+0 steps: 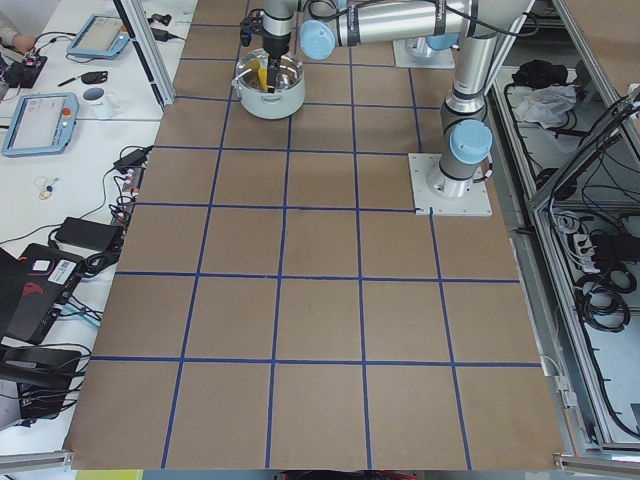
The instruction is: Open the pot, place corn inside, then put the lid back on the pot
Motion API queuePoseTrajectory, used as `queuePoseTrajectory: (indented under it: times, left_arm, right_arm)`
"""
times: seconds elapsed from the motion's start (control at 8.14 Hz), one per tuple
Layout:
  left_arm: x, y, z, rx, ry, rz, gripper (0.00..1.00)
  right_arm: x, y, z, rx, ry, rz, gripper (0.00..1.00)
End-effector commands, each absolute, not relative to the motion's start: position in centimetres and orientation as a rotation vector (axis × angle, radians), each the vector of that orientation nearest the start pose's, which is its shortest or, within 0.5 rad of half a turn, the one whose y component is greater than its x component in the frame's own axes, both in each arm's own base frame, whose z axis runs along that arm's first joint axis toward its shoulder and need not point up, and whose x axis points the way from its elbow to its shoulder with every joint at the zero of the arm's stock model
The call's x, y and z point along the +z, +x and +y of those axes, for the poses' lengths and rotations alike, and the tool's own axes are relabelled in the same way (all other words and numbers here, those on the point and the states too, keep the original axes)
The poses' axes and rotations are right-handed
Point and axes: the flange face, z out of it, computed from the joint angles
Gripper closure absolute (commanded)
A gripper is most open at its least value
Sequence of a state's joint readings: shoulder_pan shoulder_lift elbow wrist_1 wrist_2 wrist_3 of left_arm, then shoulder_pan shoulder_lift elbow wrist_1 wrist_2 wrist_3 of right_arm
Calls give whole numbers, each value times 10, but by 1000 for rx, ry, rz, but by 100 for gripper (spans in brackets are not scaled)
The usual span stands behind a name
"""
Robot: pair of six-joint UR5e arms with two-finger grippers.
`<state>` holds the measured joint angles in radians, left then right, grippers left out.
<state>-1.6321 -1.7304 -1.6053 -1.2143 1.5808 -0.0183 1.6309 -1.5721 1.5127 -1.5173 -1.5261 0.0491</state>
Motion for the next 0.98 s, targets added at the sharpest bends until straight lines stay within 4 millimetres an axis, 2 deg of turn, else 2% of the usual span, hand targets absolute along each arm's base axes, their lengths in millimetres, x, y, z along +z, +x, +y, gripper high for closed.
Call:
queuePoseTrajectory:
  times: [0.0,0.86]
  left_arm:
    - [429,-167,-558,-253,68,3128,0]
    - [428,-167,-555,-243,69,3130,0]
  right_arm:
    - [526,148,-461,23,-16,3094,0]
    - [526,148,-460,25,-30,3096,0]
